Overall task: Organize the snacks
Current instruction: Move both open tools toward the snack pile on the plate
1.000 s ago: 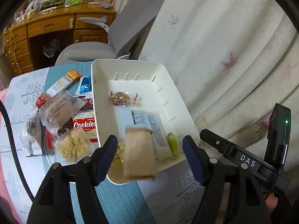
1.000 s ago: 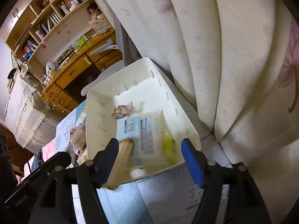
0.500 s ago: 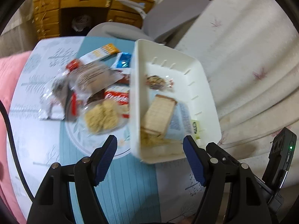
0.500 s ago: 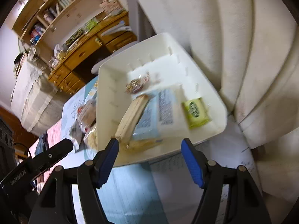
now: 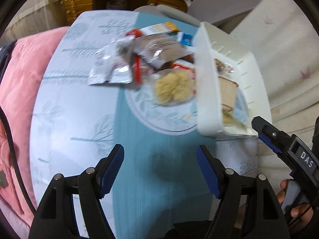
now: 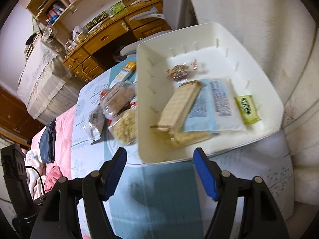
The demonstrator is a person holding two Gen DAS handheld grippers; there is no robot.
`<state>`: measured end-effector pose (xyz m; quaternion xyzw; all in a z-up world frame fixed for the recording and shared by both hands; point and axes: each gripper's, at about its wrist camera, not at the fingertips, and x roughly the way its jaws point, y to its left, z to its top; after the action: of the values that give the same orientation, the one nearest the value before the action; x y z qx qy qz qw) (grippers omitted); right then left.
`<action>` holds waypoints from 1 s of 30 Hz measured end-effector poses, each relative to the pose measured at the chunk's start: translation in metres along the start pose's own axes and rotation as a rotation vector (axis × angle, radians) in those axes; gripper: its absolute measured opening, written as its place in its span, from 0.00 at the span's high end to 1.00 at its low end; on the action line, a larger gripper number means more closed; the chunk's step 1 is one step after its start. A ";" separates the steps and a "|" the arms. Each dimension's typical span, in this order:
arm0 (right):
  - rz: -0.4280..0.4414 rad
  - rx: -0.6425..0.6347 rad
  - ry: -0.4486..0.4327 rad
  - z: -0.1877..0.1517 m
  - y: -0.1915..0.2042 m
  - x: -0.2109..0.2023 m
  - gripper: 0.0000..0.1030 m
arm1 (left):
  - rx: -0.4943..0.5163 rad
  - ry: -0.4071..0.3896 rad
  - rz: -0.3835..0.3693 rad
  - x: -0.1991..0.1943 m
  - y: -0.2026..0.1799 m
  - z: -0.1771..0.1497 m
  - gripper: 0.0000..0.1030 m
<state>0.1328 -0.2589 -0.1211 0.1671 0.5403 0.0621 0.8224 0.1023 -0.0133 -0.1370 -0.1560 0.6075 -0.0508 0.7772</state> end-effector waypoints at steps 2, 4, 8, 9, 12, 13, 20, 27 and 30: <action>0.001 -0.017 0.008 -0.003 0.012 0.004 0.32 | -0.024 0.004 0.005 -0.002 0.014 0.003 0.23; -0.002 -0.033 0.010 -0.005 0.022 0.007 0.32 | -0.040 -0.001 0.009 -0.006 0.024 0.006 0.22; -0.008 -0.064 0.013 -0.008 0.040 0.013 0.32 | -0.057 0.002 0.023 -0.011 0.045 0.018 0.20; -0.009 -0.074 0.014 -0.008 0.043 0.014 0.32 | -0.058 0.004 0.023 -0.012 0.048 0.021 0.20; -0.017 -0.117 0.007 -0.011 0.055 0.018 0.32 | -0.067 0.017 0.022 -0.013 0.060 0.034 0.16; -0.023 -0.131 0.006 -0.011 0.060 0.020 0.32 | -0.069 0.023 0.020 -0.013 0.064 0.038 0.16; -0.056 -0.219 0.008 -0.012 0.083 0.038 0.28 | -0.048 0.049 0.042 0.000 0.075 0.067 0.15; -0.118 -0.339 -0.002 -0.009 0.108 0.061 0.27 | -0.021 0.075 0.045 0.024 0.079 0.101 0.15; -0.137 -0.379 0.006 -0.008 0.116 0.074 0.27 | -0.018 0.078 0.038 0.035 0.079 0.118 0.15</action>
<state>0.1649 -0.1273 -0.1488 -0.0279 0.5316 0.1070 0.8397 0.2160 0.0735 -0.1681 -0.1493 0.6407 -0.0369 0.7522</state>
